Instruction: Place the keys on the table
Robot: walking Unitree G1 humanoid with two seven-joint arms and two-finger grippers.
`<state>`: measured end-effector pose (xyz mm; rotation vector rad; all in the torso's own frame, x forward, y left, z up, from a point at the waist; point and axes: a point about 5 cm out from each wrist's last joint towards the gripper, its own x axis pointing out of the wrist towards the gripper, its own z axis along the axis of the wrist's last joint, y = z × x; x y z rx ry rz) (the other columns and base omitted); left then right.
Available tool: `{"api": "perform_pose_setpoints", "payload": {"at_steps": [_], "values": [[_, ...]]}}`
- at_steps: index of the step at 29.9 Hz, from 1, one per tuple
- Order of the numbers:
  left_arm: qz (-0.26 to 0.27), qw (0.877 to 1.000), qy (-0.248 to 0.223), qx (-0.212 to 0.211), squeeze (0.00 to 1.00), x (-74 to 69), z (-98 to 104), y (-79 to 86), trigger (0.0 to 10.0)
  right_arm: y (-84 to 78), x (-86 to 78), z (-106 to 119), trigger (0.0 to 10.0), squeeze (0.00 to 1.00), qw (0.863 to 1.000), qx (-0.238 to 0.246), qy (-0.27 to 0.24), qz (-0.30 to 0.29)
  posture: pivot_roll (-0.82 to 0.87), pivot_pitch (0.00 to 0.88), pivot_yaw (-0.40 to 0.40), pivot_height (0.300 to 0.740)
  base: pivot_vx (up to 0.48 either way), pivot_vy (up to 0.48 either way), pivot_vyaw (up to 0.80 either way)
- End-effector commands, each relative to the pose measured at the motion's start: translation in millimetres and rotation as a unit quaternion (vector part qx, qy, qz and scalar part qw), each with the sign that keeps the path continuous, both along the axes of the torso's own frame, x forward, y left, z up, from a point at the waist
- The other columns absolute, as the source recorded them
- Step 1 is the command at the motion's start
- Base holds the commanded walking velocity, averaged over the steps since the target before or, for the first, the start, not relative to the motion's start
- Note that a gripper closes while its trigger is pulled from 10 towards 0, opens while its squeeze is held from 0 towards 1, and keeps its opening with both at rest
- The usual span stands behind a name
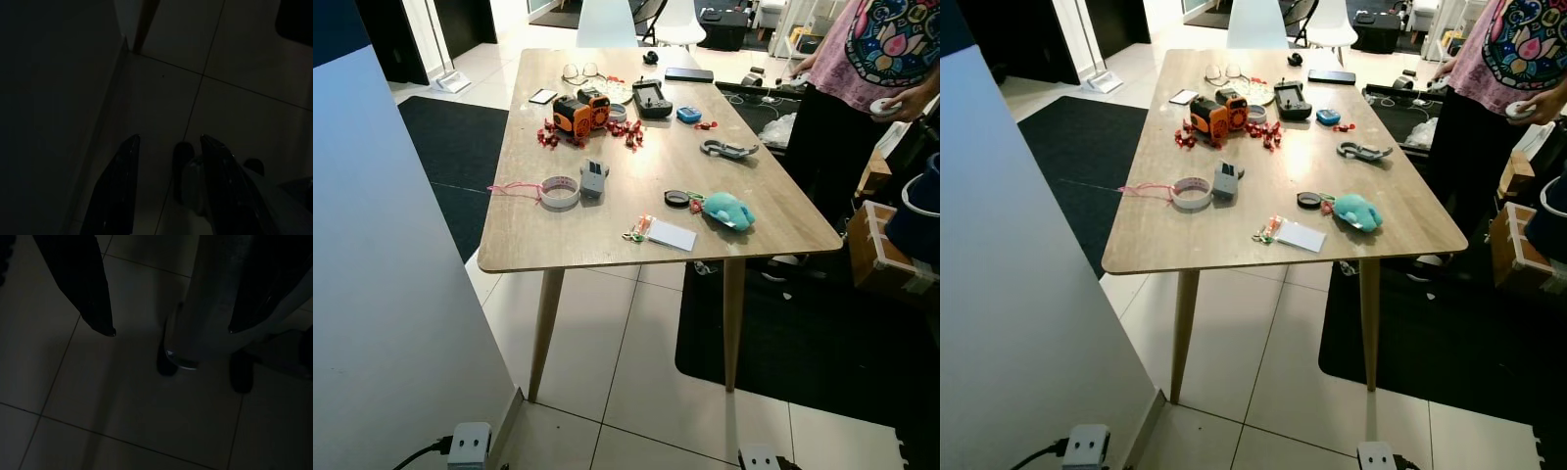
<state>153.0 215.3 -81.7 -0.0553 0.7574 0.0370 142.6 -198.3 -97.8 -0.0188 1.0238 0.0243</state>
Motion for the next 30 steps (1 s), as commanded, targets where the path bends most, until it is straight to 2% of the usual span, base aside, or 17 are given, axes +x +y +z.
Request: {"api": "perform_pose_setpoints", "payload": {"at_steps": [1, 15, 30], "values": [[0.009, 1.0, 0.017, 0.001, 0.0, -9.2, -3, 4.2, 10.0, 1.4, -6.4, -2, 10.0, 0.0, 1.0, 0.003, 0.008, 0.006, 0.06, 0.05, -0.006, 0.74, 0.0, 0.0, 0.0], [0.005, 1.0, 0.004, -0.001, 0.0, -0.6, -1, 1.2, 10.0, 7.9, -2.3, -1, 10.0, 0.0, 0.999, 0.016, -0.001, 0.035, 0.06, 0.057, -0.003, 0.74, 0.0, 0.0, 0.0], [0.004, 1.0, 0.018, 0.001, 0.0, -8.1, -4, 1.9, 10.0, 14.3, -2.8, -2, 10.0, 0.0, 0.998, 0.016, 0.007, 0.056, 0.07, 0.06, -0.002, 0.74, 0.0, 0.0, 0.76]]}}
